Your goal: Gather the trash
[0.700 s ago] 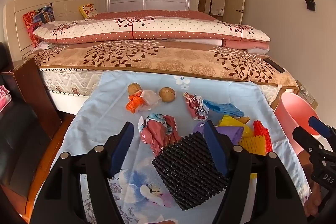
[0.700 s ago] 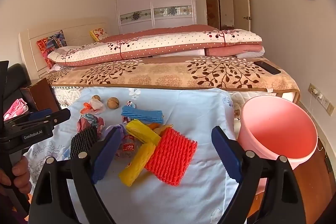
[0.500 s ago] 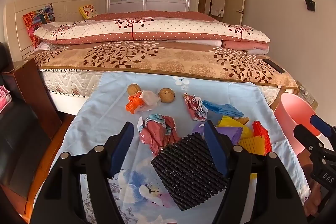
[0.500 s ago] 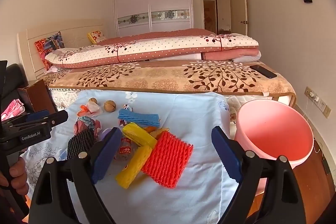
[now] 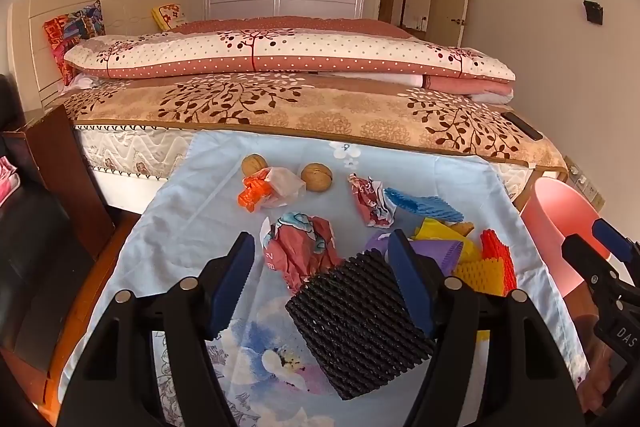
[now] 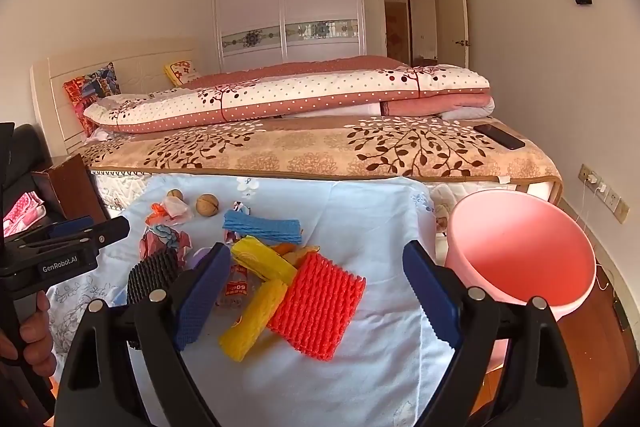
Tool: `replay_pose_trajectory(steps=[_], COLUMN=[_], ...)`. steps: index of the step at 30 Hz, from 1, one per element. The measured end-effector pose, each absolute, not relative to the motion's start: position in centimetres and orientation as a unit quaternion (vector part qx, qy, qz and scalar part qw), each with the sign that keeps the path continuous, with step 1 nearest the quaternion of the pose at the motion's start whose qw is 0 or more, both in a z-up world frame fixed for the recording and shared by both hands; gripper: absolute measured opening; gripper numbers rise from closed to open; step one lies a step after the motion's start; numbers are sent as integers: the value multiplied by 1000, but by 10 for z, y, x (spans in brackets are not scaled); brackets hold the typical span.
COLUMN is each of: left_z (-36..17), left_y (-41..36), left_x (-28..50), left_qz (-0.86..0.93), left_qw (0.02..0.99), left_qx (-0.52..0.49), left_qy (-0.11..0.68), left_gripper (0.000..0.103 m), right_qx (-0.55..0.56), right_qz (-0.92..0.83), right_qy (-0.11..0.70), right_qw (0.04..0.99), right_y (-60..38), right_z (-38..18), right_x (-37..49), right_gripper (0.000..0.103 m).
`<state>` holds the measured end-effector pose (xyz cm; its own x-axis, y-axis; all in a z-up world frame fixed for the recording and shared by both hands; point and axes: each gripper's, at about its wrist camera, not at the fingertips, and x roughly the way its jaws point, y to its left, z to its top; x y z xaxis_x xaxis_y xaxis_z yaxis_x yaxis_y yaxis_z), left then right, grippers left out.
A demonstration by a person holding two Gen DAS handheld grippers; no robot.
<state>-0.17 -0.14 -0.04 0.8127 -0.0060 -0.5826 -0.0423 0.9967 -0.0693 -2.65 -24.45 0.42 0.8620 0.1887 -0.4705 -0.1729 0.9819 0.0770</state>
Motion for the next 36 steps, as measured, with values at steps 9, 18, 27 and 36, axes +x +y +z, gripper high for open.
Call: replay_pose_trajectory(steps=[9,18,27,36], left_z=[0,1,1,1], left_y=[-2,-2,-1,-2], left_x=[-2,-3,-3,-3], left_qz=[11,12,12,11], left_qw=[952,953,953,954], left_qx=[-36,-35,-35,-36], left_qy=[303,299,299,299], left_gripper=[70,70,70,70], right_qx=[17,17,20,20], right_qz=[90,90,91,91], right_qy=[246,247,247,247], right_qw=[965,965,964,964], right_y=[-244,-245,-245,-245], right_z=[4,4,5,4], right_x=[-26,-25,-26,-27], right_gripper=[87,87,84,82])
